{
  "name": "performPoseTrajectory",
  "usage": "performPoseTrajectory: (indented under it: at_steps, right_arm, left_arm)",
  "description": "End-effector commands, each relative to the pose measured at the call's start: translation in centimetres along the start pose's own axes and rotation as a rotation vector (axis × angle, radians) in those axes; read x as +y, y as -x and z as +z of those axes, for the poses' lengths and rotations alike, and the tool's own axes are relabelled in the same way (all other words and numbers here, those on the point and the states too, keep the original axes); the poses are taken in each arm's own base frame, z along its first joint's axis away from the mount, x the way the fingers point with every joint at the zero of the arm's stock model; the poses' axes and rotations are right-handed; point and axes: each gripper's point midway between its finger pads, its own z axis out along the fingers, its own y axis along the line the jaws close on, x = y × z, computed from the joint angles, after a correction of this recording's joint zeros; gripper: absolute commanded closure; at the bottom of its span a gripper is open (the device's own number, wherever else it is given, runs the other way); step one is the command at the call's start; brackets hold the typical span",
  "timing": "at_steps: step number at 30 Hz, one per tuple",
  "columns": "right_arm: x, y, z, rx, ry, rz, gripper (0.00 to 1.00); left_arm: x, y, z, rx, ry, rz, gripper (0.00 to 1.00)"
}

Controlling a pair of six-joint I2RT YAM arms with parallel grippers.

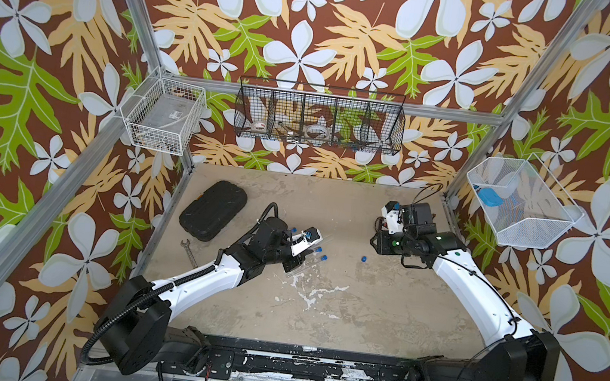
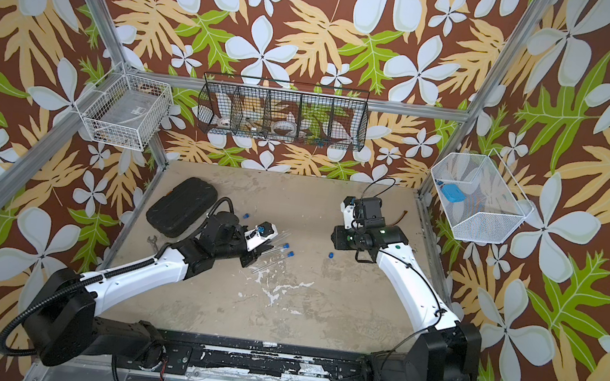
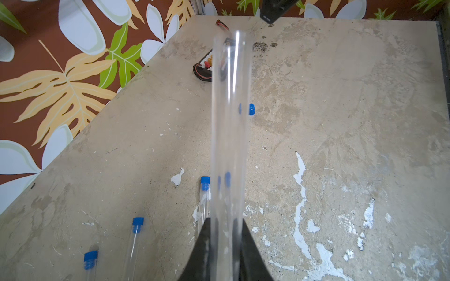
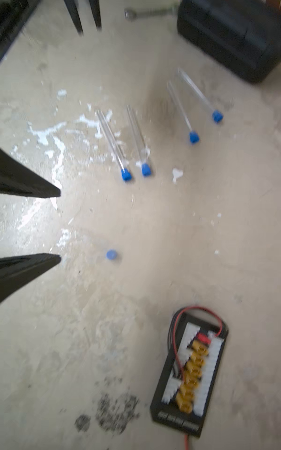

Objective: Insert stoppers into test tubes
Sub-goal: Move the stopper to the center of the board.

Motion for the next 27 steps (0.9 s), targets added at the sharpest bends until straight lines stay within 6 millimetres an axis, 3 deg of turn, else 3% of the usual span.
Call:
performPoseTrajectory:
  at_steps: [1, 5, 10, 21, 27]
  right_arm:
    - [-2.4, -0.6, 2.0, 0.059, -0.131, -0.003, 0.61]
    - [-3.7, -2.5, 5.5, 0.170, -0.187, 0.030, 0.63]
    - [-5.4, -3.6, 8.2, 0.243, -0.265, -0.005, 0.63]
    - [-2.6, -4.7, 11.6, 0.324, -0.112, -0.009, 0.59]
    - [-2.5, -5.2, 12.8, 0.366, -0.113, -0.025, 0.61]
  left_arm:
    - [0.4, -0.2, -0.1, 0.007, 0.024, -0.021, 0.99]
    - [0.4, -0.1, -0.2, 0.005, 0.027, -0.021, 0.99]
    - [0.4, -0.2, -0.4, 0.010, 0.027, -0.025, 0.99]
    - [0.3, -0.3, -0.4, 0.014, 0.026, -0.031, 0.99]
    - [0.3, -0.2, -0.2, 0.014, 0.021, -0.032, 0.99]
